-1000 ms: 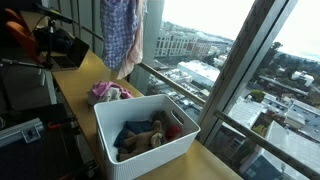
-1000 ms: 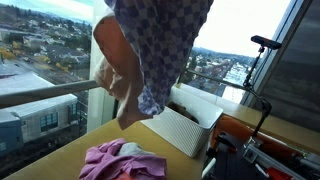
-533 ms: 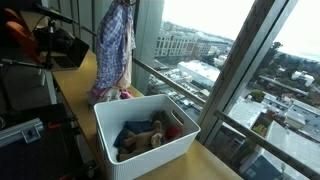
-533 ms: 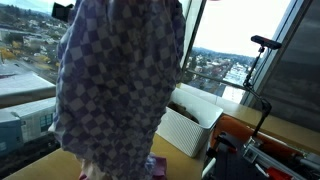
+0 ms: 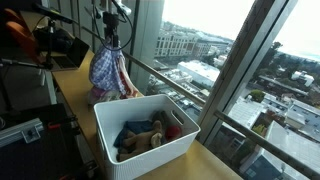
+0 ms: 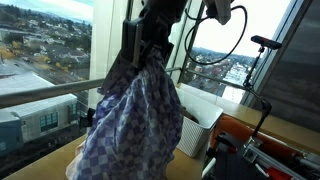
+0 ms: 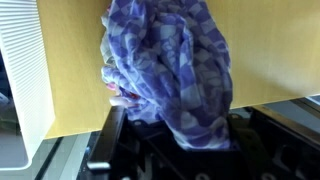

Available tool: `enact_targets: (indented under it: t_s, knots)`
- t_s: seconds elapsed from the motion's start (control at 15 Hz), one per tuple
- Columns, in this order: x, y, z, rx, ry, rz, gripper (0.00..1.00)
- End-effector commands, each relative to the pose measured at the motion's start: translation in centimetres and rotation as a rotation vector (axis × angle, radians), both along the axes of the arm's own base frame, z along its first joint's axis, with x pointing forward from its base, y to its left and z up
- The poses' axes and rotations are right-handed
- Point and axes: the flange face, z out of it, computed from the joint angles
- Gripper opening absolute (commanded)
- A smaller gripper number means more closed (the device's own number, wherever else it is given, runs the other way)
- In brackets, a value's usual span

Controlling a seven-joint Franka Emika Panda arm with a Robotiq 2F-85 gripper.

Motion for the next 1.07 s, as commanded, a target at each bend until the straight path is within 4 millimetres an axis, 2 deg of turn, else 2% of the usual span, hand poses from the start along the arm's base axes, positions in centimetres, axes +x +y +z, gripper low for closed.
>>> enact_targets:
  t_s: [0.0, 0.2, 0.47, 0.8, 0.93, 1.0]
  knots:
    - [-1.7, 0.7, -3.9, 0.029, 0.039, -0.018, 0.00]
    - [-2.1, 1.5, -8.1, 0.031, 0.061, -0.015, 0.00]
    - [-1.4, 2.2, -12.9, 0.026, 0.065, -0.017, 0.00]
    - [0.0, 1.3, -19.1, -0.003, 0.098, -0.045, 0.00]
    - [0.4, 0.8, -20.8, -0.018, 0.129, -0.052, 0.00]
    - [0.5, 0.5, -20.9, -0.025, 0.135, -0.057, 0.25]
